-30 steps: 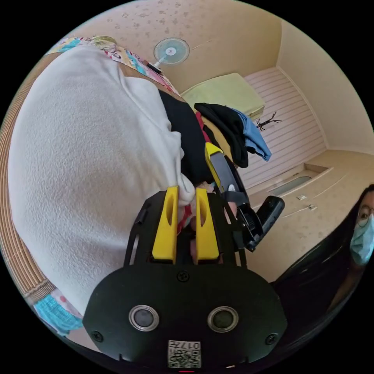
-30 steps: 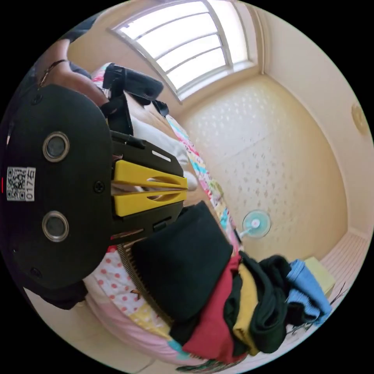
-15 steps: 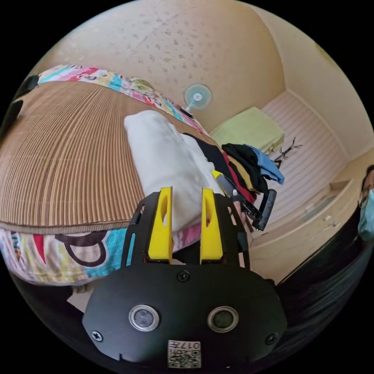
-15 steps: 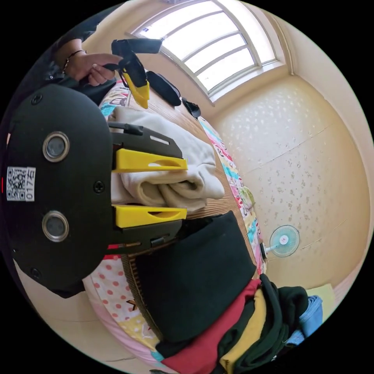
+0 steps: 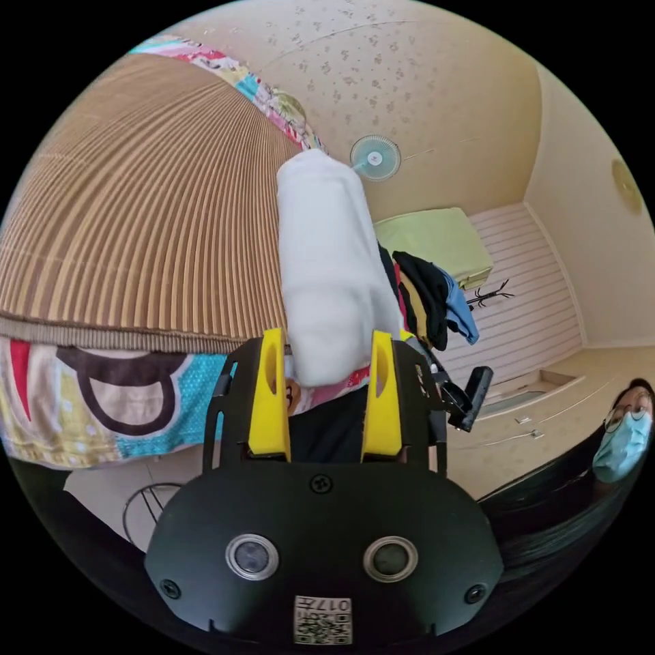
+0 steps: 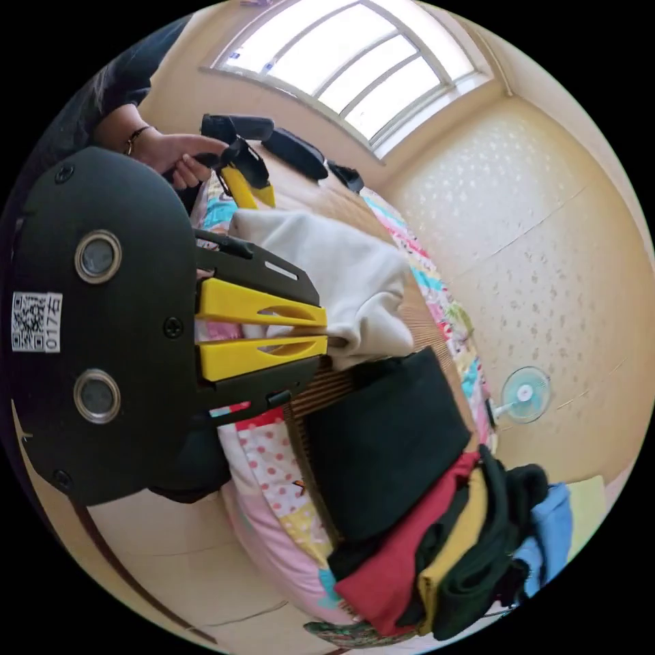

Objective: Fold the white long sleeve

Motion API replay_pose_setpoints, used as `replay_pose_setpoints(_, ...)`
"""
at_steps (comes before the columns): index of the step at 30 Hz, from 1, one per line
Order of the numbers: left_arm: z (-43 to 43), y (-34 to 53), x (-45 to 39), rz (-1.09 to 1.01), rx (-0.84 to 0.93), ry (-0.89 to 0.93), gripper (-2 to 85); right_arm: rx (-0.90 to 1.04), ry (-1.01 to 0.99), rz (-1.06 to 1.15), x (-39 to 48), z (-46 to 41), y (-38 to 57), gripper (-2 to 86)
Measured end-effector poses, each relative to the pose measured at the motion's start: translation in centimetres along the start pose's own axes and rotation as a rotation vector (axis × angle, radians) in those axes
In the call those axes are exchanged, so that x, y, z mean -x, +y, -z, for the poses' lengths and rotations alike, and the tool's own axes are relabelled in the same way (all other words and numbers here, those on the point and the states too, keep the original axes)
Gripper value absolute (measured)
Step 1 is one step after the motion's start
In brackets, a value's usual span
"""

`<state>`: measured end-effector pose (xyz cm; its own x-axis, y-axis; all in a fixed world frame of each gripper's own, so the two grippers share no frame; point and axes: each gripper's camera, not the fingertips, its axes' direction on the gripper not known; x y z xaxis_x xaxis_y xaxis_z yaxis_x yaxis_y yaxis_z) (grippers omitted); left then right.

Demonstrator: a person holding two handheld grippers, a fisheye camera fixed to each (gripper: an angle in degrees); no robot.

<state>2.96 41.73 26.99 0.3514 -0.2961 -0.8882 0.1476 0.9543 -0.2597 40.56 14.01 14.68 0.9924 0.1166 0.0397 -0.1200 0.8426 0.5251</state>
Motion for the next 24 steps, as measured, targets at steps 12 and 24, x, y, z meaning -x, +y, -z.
replay_pose_setpoints(12, 1.9, -0.1, -2.0, 0.043, 0.133, 0.327, 8.1, 0.091, -0.418, -0.337, -17.6, 6.3, -3.5, 22.7)
replay_pose_setpoints(24, 14.5, 3.1, -9.5, -0.130, 0.100, 0.477, 7.4, 0.382, -1.401, -0.583, -25.4, -0.5, -2.1, 22.9)
